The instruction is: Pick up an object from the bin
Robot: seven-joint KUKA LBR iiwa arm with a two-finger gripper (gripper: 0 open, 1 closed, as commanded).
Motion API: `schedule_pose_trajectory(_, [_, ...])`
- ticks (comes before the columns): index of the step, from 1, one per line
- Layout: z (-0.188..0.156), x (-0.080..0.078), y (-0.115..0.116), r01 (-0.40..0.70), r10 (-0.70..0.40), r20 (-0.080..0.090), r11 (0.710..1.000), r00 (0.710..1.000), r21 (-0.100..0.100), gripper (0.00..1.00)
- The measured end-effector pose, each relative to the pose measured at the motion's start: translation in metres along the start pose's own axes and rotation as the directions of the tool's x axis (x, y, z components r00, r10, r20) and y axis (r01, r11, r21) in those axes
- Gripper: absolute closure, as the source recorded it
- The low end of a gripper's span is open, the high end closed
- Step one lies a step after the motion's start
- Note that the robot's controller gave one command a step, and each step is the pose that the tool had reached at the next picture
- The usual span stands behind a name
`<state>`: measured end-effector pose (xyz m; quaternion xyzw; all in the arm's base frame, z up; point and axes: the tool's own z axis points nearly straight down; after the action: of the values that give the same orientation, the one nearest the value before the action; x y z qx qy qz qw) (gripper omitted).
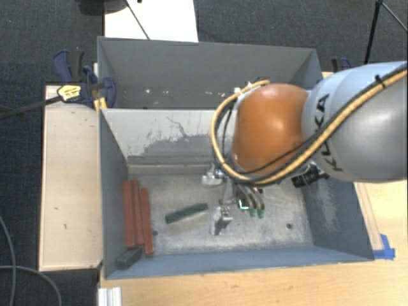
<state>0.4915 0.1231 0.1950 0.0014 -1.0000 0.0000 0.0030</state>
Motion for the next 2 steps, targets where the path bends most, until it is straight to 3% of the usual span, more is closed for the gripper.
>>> schedule_pose_trajectory(1, [-0.004,-0.002,-0.001,-0.004,0.004,0.008,1.000,1.000,-0.001,0.00])
schedule_pose_trajectory(2, [0.046,-0.011,-0.002,-0.016,0.016,0.015,1.000,1.000,-0.003,0.00])
